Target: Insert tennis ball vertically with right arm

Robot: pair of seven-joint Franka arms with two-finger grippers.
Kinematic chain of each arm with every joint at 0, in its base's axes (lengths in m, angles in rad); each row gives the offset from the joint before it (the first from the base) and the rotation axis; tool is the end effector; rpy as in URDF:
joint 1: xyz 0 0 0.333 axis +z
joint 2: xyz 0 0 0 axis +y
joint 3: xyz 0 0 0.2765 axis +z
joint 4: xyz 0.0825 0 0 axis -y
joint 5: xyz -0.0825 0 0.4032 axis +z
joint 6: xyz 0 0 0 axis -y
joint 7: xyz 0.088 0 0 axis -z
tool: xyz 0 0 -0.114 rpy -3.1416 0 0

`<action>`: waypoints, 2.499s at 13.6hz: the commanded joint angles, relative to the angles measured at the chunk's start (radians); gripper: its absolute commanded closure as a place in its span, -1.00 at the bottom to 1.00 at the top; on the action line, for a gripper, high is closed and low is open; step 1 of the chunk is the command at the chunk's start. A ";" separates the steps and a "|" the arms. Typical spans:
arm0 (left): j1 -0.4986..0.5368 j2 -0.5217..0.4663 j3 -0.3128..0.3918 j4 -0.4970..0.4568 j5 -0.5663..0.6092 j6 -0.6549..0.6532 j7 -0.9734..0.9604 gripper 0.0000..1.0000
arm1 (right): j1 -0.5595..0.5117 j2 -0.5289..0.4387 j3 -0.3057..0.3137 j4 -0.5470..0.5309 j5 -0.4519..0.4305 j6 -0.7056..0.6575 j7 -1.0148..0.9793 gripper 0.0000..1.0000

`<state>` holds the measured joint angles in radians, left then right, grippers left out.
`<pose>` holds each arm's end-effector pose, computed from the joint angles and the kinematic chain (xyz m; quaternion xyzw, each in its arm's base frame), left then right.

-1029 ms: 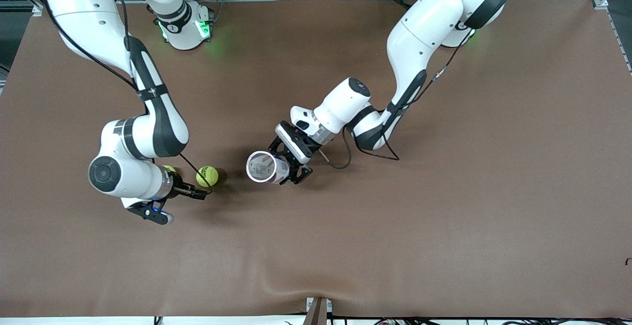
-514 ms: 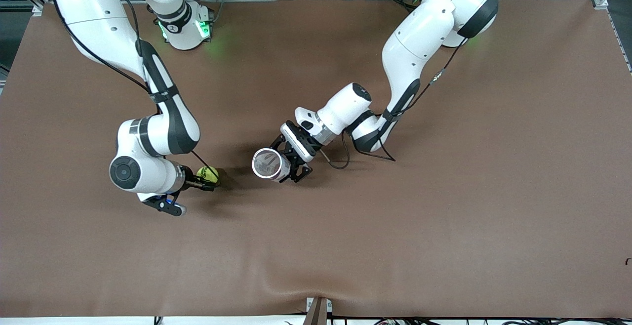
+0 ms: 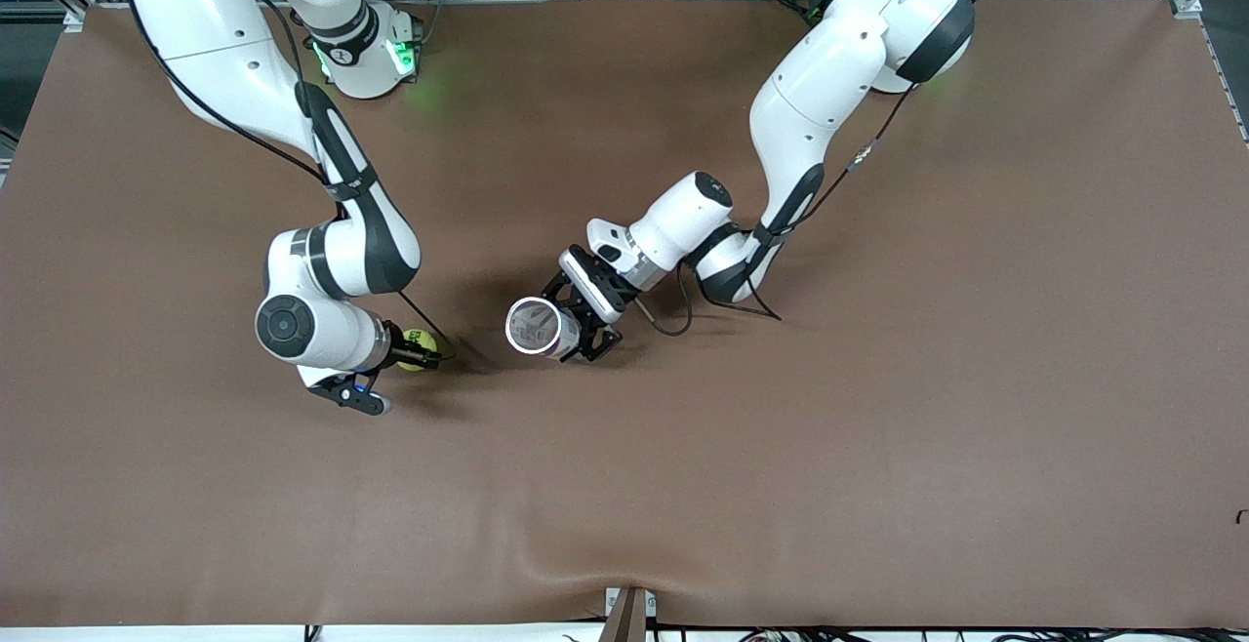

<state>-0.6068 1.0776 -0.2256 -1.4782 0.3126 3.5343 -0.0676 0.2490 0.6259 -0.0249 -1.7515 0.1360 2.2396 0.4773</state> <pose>0.4872 -0.5299 0.1264 0.7874 -0.3778 0.4187 0.2488 0.6220 0.1470 0.1500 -0.9823 0.1692 0.0789 0.0168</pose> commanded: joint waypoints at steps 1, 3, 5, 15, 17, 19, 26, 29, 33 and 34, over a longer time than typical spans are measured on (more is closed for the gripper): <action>-0.027 0.013 0.020 0.019 -0.007 0.023 0.008 -0.50 | -0.027 -0.044 0.002 0.030 0.002 -0.064 -0.002 0.74; -0.030 0.021 0.026 0.026 -0.007 0.023 0.008 -0.52 | -0.034 -0.063 -0.001 0.134 0.010 -0.237 0.010 0.74; -0.053 0.025 0.055 0.029 -0.009 0.023 0.008 -0.52 | -0.057 -0.093 0.002 0.217 0.013 -0.403 0.015 0.72; -0.064 0.041 0.074 0.026 -0.007 0.023 0.008 -0.62 | 0.004 -0.262 0.010 0.312 0.168 -0.526 0.466 0.72; -0.065 0.041 0.074 0.026 -0.007 0.023 0.008 -0.72 | 0.028 -0.262 0.014 0.326 0.197 -0.540 0.542 0.72; -0.065 0.039 0.074 0.023 -0.007 0.023 0.008 -0.76 | 0.082 -0.261 0.011 0.354 0.198 -0.532 0.660 0.72; -0.065 0.038 0.074 0.018 -0.006 0.023 0.008 -0.65 | 0.182 -0.192 0.013 0.369 0.195 -0.411 0.822 0.72; -0.065 0.035 0.074 0.015 0.000 0.023 0.008 -0.65 | 0.213 -0.161 0.008 0.366 0.165 -0.342 0.833 0.72; -0.060 0.028 0.074 -0.007 0.014 0.023 0.008 -0.65 | 0.219 -0.144 0.010 0.362 0.117 -0.342 0.833 0.71; -0.059 0.028 0.074 -0.007 0.014 0.023 0.008 -0.65 | 0.231 -0.135 0.010 0.362 0.106 -0.341 0.833 0.71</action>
<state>-0.6580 1.1021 -0.1649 -1.4784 0.3153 3.5400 -0.0629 0.4582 0.4780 -0.0095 -1.4059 0.2737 1.9059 1.2895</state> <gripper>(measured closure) 0.172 0.322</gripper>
